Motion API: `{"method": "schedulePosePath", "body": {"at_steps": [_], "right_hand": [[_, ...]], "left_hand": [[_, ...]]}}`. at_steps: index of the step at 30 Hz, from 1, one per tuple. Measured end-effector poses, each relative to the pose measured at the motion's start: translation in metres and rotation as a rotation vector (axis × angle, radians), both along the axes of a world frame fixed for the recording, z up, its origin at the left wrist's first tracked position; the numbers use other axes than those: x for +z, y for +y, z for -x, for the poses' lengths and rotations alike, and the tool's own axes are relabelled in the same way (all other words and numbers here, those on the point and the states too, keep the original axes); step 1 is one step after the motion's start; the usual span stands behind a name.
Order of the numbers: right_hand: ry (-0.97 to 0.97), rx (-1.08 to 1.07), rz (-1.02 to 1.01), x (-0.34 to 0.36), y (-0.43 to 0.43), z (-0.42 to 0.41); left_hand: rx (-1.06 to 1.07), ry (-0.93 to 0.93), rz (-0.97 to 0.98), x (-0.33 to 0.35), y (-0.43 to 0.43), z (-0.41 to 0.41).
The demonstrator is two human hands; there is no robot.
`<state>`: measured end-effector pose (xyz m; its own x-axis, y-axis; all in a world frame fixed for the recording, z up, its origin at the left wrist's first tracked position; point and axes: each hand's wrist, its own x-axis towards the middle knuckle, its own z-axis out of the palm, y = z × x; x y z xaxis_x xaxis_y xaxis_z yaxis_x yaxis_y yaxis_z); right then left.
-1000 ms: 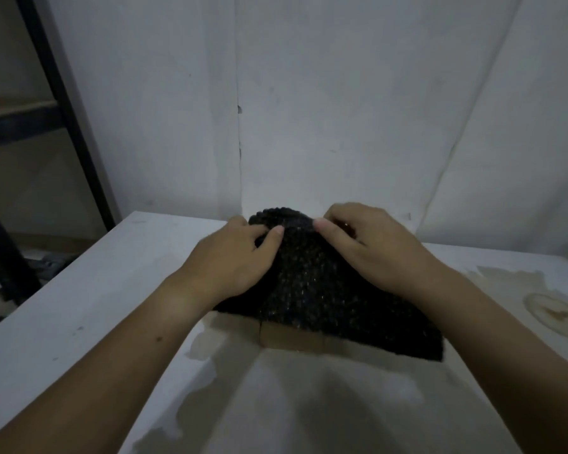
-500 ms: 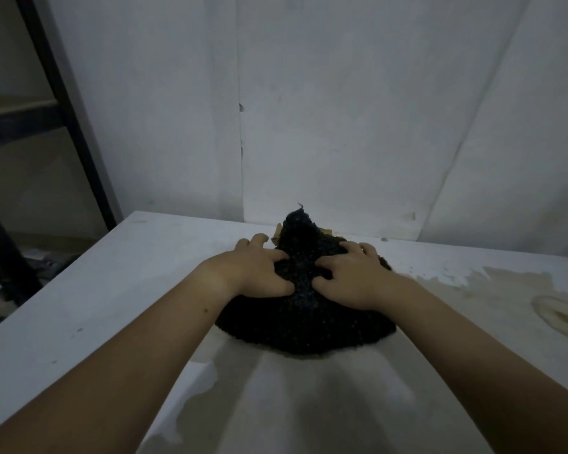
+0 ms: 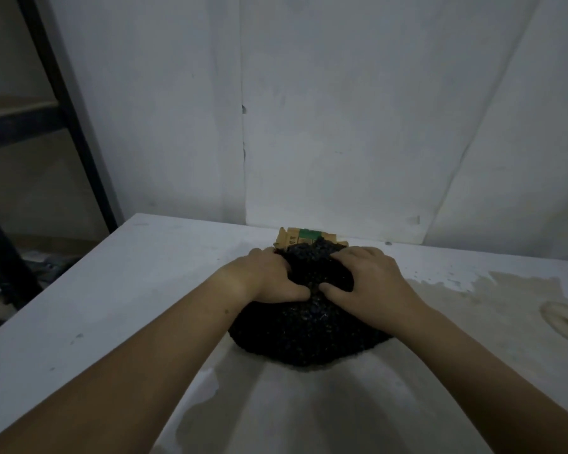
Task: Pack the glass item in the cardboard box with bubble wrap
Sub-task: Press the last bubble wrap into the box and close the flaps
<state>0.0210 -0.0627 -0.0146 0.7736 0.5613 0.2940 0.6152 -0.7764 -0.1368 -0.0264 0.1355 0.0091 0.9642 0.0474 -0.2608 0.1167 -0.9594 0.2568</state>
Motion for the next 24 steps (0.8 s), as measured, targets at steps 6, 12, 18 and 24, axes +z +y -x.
{"method": "schedulePosePath", "body": {"at_steps": [6, 12, 18, 24], "right_hand": [[-0.069, 0.027, 0.066, 0.002, 0.002, -0.001], [-0.031, 0.058, 0.097, -0.003, 0.000, 0.003], [0.182, 0.061, 0.150, 0.006, 0.008, -0.010], [0.129, 0.118, 0.052, 0.002, 0.005, -0.007]], "left_hand": [[-0.027, -0.704, 0.261, -0.023, 0.006, 0.031], [-0.243, -0.704, 0.010, -0.027, 0.008, 0.042], [-0.238, -0.527, -0.030, -0.028, 0.009, 0.029], [-0.179, -0.373, -0.028, -0.019, 0.003, 0.018]]}}
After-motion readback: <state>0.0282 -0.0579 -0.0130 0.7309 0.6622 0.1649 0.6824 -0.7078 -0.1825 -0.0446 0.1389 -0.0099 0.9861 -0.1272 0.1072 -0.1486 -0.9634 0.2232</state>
